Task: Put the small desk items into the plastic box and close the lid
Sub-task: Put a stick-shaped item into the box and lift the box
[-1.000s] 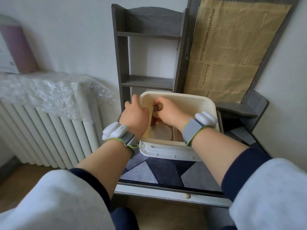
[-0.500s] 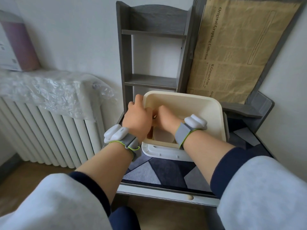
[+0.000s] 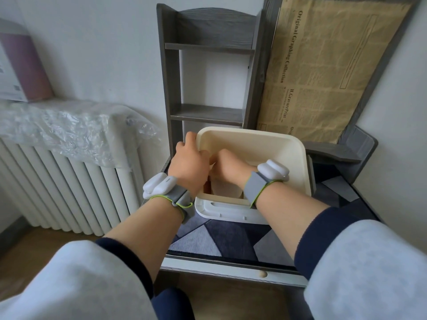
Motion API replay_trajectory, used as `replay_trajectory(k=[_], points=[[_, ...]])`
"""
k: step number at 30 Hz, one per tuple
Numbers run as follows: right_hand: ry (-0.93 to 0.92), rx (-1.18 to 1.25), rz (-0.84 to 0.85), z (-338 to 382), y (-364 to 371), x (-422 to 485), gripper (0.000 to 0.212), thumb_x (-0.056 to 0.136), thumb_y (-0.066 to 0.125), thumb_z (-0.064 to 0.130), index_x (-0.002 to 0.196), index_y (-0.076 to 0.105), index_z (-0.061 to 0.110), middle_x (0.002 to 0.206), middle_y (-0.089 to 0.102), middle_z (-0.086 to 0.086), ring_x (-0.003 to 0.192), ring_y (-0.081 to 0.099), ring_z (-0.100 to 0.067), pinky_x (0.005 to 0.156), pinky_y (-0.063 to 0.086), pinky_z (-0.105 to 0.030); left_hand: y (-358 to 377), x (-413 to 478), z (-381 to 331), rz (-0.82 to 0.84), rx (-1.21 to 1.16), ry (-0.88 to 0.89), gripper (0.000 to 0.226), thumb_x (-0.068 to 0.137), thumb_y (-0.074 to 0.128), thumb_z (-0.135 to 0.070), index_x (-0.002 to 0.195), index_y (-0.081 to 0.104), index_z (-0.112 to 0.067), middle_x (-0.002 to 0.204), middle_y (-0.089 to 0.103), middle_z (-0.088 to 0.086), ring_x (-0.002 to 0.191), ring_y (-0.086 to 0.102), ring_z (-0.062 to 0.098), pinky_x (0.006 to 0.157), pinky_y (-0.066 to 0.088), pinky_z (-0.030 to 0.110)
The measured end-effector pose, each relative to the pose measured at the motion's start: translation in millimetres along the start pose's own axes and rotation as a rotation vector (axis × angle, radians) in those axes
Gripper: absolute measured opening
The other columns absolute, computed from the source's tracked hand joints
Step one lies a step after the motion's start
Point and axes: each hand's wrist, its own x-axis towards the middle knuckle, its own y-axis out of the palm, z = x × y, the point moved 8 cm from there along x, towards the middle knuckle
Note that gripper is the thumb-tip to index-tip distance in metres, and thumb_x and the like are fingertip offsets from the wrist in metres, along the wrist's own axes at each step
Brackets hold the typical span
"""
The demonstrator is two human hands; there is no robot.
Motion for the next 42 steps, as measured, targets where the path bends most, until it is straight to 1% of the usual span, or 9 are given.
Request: replay_trajectory(k=[5,10,15,18,21,31,37,40,42], points=[[0.024,0.092,-0.071,-16,-19,-9,0.042,0.091,0.059,0.013,0.133,0.057,0.012,0.127,0.062,-0.011,0.115,0.058,-0.031,0.1,0.047,-0.038,2,4,-1,0.019,0.015,-0.027,0.03,0.086,0.04,-0.02,0.116,0.041,-0.021,0.096,0.043,0.004,0.074,0.05,0.032,0.066,0.037,0.035],[-0.039,0.148,-0.339,-30,-66,-28,0.034,0.091,0.055,0.014,0.124,0.067,0.017,0.122,0.067,-0.005,0.11,0.062,-0.023,0.093,0.048,-0.027,5,10,-2,0.09,0.036,-0.067,0.035,0.089,0.039,-0.015,0.124,0.041,-0.021,0.111,0.051,0.011,0.083,0.053,0.033,0.072,0.042,0.036],[-0.024,0.114,-0.653,-63,-119,-57,0.026,0.093,0.053,0.014,0.11,0.072,0.02,0.104,0.071,0.002,0.095,0.064,-0.018,0.071,0.039,-0.02,4,11,-6,0.158,0.067,-0.102,0.045,0.092,0.038,-0.01,0.136,0.04,-0.016,0.126,0.052,0.016,0.107,0.055,0.038,0.094,0.047,0.044],[0.067,0.029,-0.639,-94,-130,-61,0.031,0.092,0.054,0.017,0.122,0.064,0.014,0.12,0.063,-0.007,0.11,0.058,-0.025,0.079,0.04,-0.025,1,15,-11,0.166,0.11,-0.15,0.047,0.093,0.04,-0.007,0.14,0.043,-0.013,0.132,0.053,0.016,0.118,0.053,0.036,0.101,0.043,0.044],[0.214,-0.012,-0.492,-123,-122,-59,0.044,0.09,0.054,0.019,0.133,0.052,0.015,0.123,0.058,-0.01,0.094,0.055,-0.026,0.062,0.039,-0.028,1,19,-12,0.175,0.102,-0.196,0.046,0.094,0.043,-0.006,0.14,0.044,-0.009,0.132,0.055,0.017,0.121,0.052,0.035,0.103,0.043,0.043],[0.228,0.185,-0.428,-144,-102,-60,0.047,0.089,0.05,0.012,0.135,0.049,0.015,0.133,0.052,-0.011,0.091,0.045,-0.02,0.061,0.036,-0.026,9,28,4,0.217,0.024,-0.279,0.048,0.087,0.05,-0.008,0.135,0.048,-0.003,0.125,0.058,0.02,0.113,0.057,0.038,0.096,0.05,0.046],[0.249,0.384,-0.458,-156,-96,-66,0.051,0.097,0.047,0.027,0.147,0.039,0.019,0.146,0.047,-0.007,0.129,0.047,-0.026,0.091,0.039,-0.029,14,28,11,0.232,-0.07,-0.234,0.05,0.083,0.049,-0.008,0.133,0.05,-0.012,0.115,0.061,0.014,0.096,0.06,0.036,0.086,0.055,0.046],[0.272,0.514,-0.598,-168,-100,-76,0.042,0.101,0.036,0.038,0.125,0.058,0.012,0.128,0.06,-0.009,0.108,0.054,-0.026,0.088,0.04,-0.035,16,27,13,0.255,-0.122,-0.236,0.043,0.082,0.047,-0.006,0.122,0.058,-0.014,0.098,0.061,0.011,0.076,0.058,0.031,0.066,0.059,0.042],[0.357,0.519,-0.67,-186,-99,-83,0.039,0.101,0.036,0.035,0.118,0.061,0.009,0.118,0.063,-0.013,0.102,0.058,-0.03,0.087,0.046,-0.037,17,25,14,0.277,-0.148,-0.267,0.041,0.084,0.046,-0.005,0.121,0.058,-0.015,0.099,0.061,0.013,0.081,0.061,0.035,0.063,0.06,0.05]])
